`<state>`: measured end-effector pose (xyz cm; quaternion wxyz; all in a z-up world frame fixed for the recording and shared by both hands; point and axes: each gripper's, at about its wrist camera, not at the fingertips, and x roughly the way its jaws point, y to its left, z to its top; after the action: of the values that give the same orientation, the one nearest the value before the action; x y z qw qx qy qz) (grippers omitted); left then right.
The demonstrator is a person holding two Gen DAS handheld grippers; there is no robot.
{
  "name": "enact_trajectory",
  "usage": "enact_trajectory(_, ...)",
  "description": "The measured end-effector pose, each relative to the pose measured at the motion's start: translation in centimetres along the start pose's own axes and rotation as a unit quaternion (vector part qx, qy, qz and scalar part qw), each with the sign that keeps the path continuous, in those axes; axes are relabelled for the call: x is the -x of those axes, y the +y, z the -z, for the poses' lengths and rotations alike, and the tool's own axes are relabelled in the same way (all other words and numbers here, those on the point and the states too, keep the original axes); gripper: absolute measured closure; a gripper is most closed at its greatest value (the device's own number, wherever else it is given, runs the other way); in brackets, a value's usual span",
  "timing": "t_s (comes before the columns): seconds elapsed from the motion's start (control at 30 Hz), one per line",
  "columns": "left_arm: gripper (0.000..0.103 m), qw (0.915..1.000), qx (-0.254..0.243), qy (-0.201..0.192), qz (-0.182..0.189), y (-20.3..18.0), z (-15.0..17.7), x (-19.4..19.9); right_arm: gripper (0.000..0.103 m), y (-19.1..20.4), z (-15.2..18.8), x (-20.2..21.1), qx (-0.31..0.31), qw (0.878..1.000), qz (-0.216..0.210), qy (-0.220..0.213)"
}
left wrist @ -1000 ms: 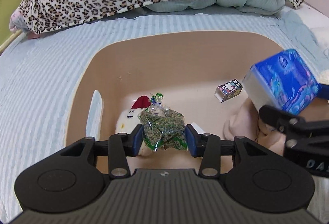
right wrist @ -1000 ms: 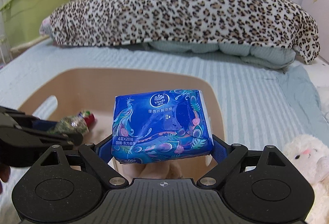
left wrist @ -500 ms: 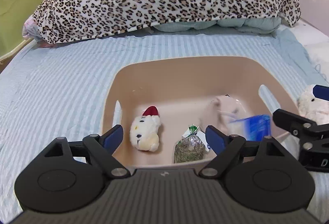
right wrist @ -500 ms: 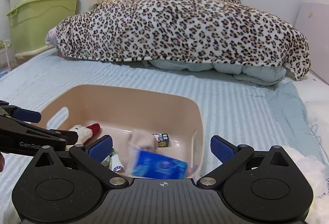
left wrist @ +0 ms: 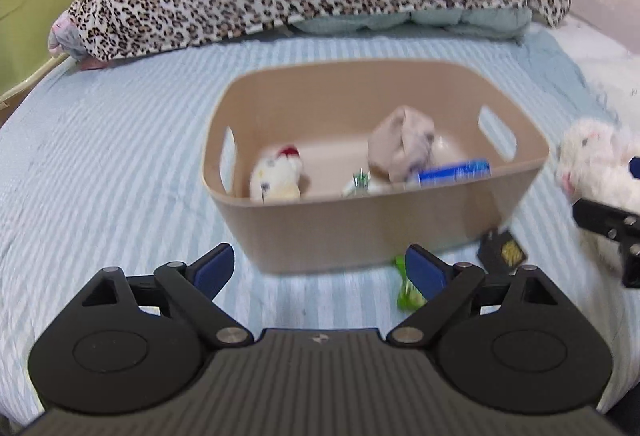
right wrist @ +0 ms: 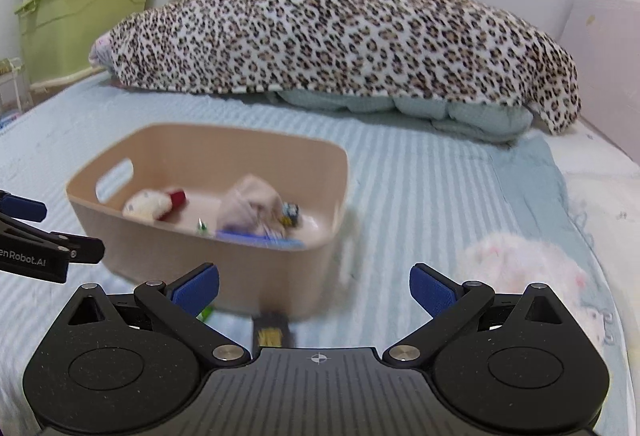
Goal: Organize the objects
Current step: 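Grasp the green candy packet with the left tool while the right tool grasps the black box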
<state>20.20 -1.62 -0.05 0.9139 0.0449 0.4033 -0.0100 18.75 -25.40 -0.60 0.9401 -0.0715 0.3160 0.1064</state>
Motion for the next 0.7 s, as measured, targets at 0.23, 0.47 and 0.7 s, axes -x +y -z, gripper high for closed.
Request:
enact_trajectory(0.23,0.01,0.9992,-0.007,0.032,0.022,-1.3,3.0,-1.6,0.0,-1.2,3.7,-0.8,0.006,0.999,0.006,0.038)
enact_trajectory(0.47,0.01,0.9975,-0.02,0.056,0.038,-3.4,4.4,-4.2,0.0,-1.7,5.8,-2.8,0.014,0.997,-0.016,0.08)
enact_trajectory(0.7,0.01,0.9966,-0.008,0.07,0.043,-4.4,4.6,-6.6,0.002,-1.4,6.3,-5.1,0.019,0.995,-0.032,0.097)
